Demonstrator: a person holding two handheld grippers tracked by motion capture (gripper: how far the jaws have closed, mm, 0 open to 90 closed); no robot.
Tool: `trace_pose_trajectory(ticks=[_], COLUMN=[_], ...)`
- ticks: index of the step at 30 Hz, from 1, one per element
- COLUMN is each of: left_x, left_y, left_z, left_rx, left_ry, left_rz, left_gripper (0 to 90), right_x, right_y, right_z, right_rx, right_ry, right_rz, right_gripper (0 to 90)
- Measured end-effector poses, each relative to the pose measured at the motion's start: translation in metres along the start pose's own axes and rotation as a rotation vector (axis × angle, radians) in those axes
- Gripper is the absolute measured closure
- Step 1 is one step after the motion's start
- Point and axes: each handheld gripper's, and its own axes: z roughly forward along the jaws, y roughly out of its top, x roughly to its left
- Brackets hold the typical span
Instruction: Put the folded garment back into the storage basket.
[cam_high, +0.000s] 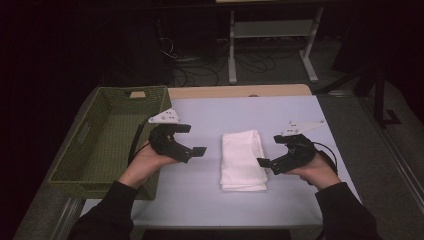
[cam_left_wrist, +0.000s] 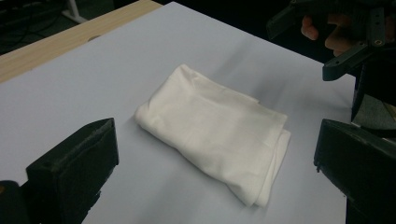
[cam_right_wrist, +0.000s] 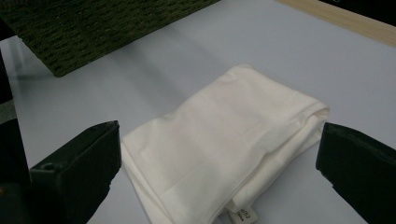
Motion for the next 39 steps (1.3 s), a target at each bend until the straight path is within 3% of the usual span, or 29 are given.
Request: trace_pose_trajectory(ticks=[16, 39], left_x=[-0.006, -0.015], left_y=[0.002, -0.015], left_z=[0.026, 0.048], left_rx=[0.013, 0.035], left_ry=[-0.024, -0.039], left_rz=[0.012, 0.03], left_gripper=[0.0, 0.0], right_x=[-0.002, -0.003], right_y=[-0.001, -0.004], right_z=[0.0, 0.002], right_rx=[-0.001, 0.002], right_ry=[0.0, 0.002], right_rz=[-0.001, -0.002], right_gripper=[0.0, 0.0])
